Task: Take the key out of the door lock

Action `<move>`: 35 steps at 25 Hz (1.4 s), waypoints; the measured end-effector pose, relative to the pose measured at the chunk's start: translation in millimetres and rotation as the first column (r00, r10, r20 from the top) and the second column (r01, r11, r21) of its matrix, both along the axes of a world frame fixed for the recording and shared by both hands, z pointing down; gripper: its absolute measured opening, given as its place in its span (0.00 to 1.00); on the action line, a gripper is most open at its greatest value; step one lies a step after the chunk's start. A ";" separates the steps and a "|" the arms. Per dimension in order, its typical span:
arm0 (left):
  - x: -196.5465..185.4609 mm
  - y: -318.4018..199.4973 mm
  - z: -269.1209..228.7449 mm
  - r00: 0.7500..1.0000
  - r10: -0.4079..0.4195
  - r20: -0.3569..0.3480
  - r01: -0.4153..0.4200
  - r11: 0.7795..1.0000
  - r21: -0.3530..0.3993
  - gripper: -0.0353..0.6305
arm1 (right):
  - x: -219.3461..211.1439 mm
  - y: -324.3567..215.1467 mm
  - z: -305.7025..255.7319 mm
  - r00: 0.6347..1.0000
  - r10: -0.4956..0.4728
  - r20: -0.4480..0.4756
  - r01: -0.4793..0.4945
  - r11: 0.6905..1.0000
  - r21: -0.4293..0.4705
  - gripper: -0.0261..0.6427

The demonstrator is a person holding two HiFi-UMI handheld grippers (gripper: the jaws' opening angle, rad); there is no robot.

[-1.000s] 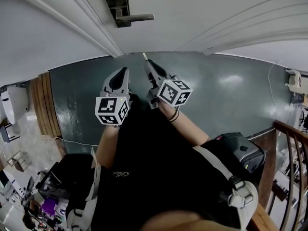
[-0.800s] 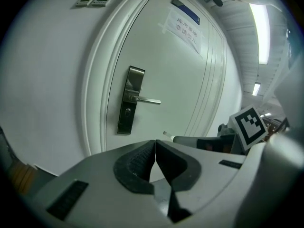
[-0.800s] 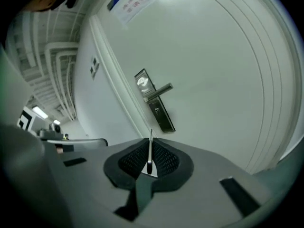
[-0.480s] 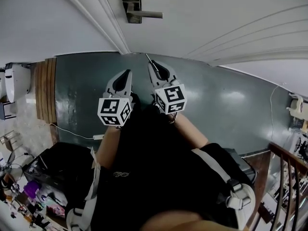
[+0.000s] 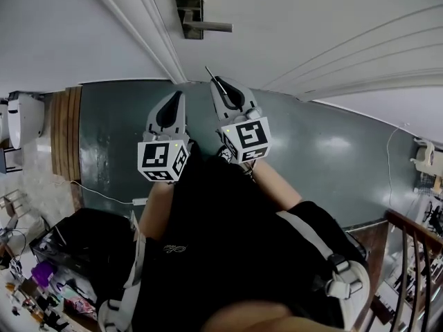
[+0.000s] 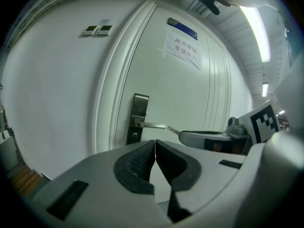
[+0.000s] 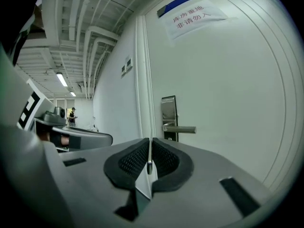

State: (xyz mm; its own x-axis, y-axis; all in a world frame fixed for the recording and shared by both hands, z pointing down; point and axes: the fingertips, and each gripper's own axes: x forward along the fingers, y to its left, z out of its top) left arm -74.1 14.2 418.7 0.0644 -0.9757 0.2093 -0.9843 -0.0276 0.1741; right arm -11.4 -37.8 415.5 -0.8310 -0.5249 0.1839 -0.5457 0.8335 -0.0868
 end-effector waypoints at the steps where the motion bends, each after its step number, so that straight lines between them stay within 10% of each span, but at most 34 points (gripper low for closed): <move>1: -0.4 -1.7 -5.0 1.000 -0.001 0.005 0.001 1.000 0.013 0.09 | 0.6 -2.2 -6.9 1.000 0.005 0.004 -0.005 1.000 0.017 0.08; 18: -20.0 -13.2 -93.9 0.993 -0.072 0.097 0.047 0.969 0.241 0.09 | -6.1 -15.8 -93.3 0.996 -0.003 0.094 -0.018 0.974 0.225 0.08; 35: -31.2 -7.0 -115.3 0.976 -0.136 0.171 0.088 0.961 0.261 0.09 | -2.3 -13.8 -118.5 0.991 0.012 0.134 -0.050 0.958 0.283 0.08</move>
State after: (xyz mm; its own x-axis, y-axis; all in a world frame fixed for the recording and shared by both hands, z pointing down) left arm -105.3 7.1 303.4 -0.0653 -0.9969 -0.0443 -0.9978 0.0658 -0.0105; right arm -13.7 -51.6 297.0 -0.8204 -0.5654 -0.0856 -0.5713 0.8168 0.0806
